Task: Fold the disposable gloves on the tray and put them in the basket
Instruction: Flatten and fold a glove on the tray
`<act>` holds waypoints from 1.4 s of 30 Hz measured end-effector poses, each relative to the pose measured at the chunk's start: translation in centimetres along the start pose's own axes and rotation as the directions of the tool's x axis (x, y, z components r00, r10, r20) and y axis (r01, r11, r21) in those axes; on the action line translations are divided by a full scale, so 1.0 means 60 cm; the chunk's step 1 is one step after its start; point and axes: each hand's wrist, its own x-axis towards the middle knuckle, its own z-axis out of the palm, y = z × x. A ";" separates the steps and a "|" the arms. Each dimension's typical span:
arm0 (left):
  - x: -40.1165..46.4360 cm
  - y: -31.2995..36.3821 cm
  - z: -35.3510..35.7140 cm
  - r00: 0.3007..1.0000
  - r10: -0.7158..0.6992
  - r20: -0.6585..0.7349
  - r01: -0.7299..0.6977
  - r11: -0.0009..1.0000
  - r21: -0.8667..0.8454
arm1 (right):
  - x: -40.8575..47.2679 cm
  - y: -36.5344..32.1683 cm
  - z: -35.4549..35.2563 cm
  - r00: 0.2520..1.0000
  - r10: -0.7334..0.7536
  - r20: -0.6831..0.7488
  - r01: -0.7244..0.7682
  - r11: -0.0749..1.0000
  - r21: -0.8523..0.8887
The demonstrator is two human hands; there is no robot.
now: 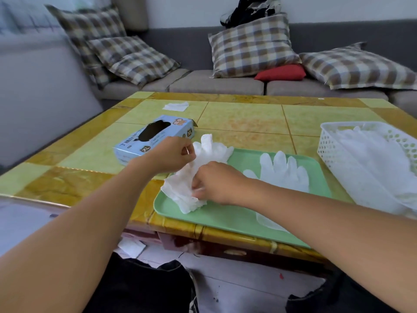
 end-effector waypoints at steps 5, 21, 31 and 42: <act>-0.004 -0.002 -0.009 0.999 0.022 0.027 -0.021 0.999 -0.035 | -0.006 0.013 0.003 0.996 -0.037 -0.083 0.046 0.992 0.117; -0.012 0.059 -0.053 0.940 0.273 0.203 0.008 0.579 -0.815 | -0.055 0.096 -0.132 0.955 0.283 0.084 -0.021 -0.220 0.975; 0.031 0.225 -0.044 1.000 -0.006 -0.019 -0.016 0.365 -0.931 | -0.138 0.139 -0.183 0.961 0.264 0.076 -0.032 -0.165 0.986; 0.039 0.280 -0.044 0.994 0.097 -0.047 -0.080 0.369 -0.926 | -0.210 0.176 -0.203 0.819 0.542 -0.189 0.087 0.207 0.974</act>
